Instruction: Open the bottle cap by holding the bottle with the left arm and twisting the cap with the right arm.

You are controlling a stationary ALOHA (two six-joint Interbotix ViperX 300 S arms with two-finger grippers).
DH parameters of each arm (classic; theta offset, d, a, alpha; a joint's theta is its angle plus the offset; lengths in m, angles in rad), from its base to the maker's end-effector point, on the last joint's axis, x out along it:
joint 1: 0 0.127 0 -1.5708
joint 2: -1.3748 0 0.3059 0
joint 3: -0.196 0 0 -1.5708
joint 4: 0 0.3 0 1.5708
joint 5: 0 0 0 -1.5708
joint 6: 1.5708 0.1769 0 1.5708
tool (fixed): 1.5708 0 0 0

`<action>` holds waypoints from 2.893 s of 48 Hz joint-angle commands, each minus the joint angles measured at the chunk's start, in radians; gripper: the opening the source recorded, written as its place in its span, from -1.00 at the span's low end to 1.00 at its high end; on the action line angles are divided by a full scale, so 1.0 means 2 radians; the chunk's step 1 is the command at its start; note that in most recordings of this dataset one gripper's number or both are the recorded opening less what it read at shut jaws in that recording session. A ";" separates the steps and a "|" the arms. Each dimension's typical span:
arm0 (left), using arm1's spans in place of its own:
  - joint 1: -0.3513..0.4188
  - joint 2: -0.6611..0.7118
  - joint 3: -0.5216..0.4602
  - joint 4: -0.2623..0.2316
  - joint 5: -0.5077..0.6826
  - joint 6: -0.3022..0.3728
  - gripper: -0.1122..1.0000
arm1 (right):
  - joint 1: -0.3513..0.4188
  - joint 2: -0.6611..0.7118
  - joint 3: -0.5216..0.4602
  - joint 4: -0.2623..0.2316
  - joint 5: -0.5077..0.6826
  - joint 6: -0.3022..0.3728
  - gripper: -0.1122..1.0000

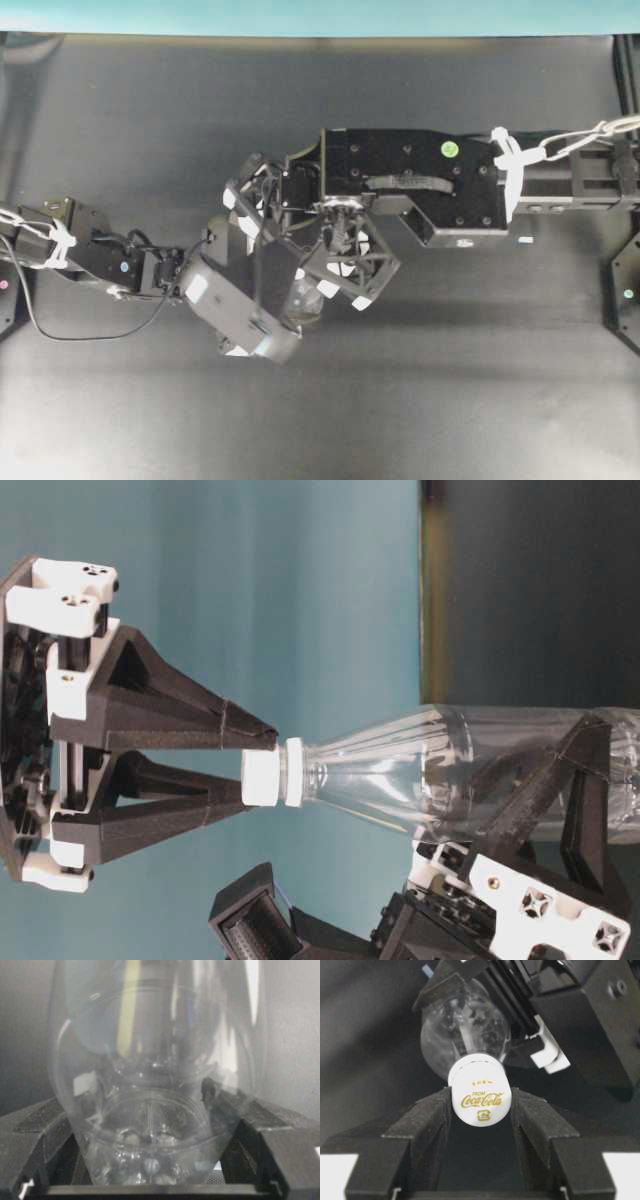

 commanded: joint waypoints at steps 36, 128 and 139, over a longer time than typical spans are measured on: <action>-0.011 -0.003 0.001 0.002 0.019 -0.015 0.61 | 0.007 -0.012 0.005 0.001 -0.013 -0.051 -0.16; -0.014 -0.007 0.015 0.002 0.050 -0.016 0.61 | -0.038 -0.155 0.136 0.132 -0.234 0.457 0.62; -0.014 -0.007 0.012 0.002 0.049 -0.016 0.61 | -0.037 -0.223 0.238 0.133 -0.311 0.490 0.62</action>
